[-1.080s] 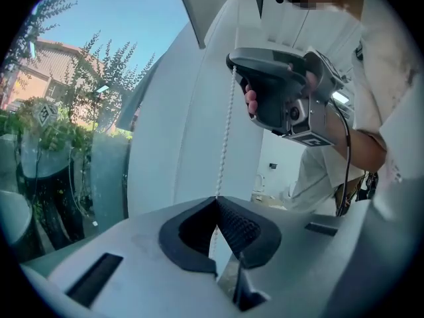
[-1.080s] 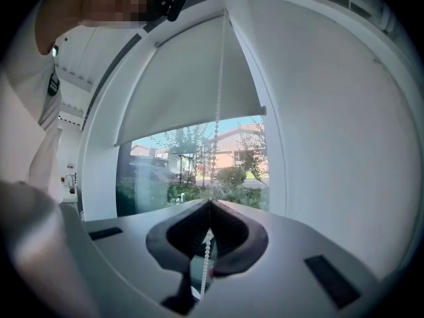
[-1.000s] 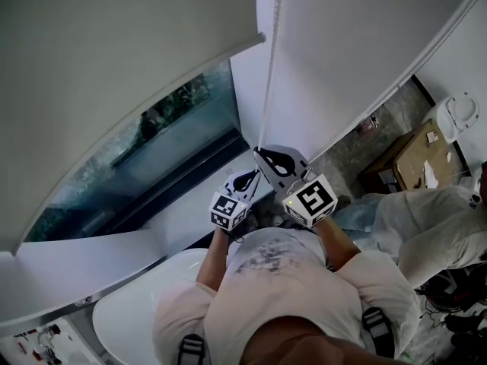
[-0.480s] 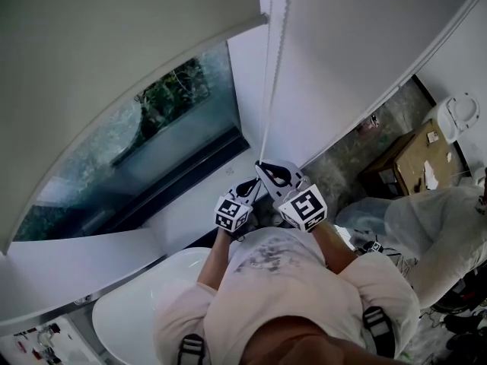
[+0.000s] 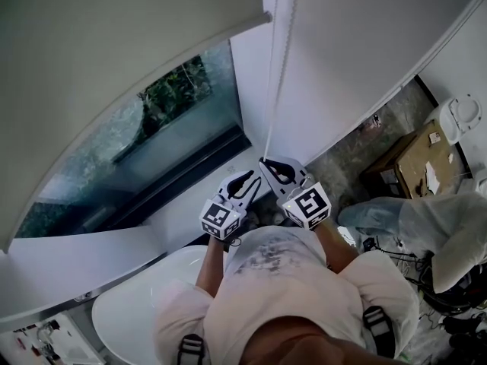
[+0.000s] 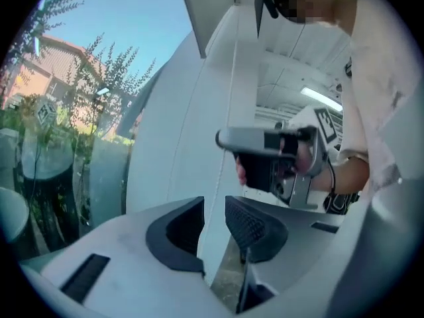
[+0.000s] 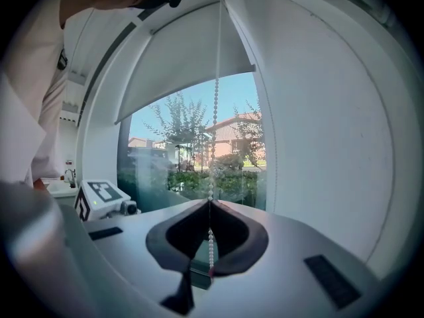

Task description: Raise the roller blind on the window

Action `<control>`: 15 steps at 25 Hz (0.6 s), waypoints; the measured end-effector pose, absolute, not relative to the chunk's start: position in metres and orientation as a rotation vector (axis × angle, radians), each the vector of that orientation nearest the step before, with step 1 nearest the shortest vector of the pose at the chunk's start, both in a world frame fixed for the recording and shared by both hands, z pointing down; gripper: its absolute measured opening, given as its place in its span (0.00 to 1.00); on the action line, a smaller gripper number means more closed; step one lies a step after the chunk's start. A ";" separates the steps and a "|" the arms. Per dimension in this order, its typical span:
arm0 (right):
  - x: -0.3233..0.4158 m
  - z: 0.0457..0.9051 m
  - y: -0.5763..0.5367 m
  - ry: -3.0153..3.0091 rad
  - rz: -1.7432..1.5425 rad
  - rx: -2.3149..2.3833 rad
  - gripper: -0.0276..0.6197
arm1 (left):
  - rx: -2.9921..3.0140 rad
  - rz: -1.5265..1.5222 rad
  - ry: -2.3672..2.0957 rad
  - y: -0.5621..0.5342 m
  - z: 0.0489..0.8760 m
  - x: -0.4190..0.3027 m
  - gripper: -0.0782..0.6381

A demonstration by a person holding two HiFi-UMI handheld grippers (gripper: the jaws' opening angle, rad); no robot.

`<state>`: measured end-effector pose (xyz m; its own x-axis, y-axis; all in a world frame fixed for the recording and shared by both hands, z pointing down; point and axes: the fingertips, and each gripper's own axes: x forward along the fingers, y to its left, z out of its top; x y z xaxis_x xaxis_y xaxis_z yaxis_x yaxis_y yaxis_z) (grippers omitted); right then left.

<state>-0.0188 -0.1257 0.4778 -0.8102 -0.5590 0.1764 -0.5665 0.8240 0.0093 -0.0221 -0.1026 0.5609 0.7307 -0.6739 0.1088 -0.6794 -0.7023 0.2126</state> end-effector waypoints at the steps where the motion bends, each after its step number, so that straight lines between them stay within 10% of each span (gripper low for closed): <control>1: -0.019 0.478 -0.126 -2.835 0.066 0.881 0.14 | 2.713 0.014 -1.092 -0.105 0.544 -0.026 0.23; 15: -0.020 0.481 -0.126 -2.817 0.065 0.879 0.14 | 2.916 -0.083 -1.208 -0.122 0.367 -0.030 0.23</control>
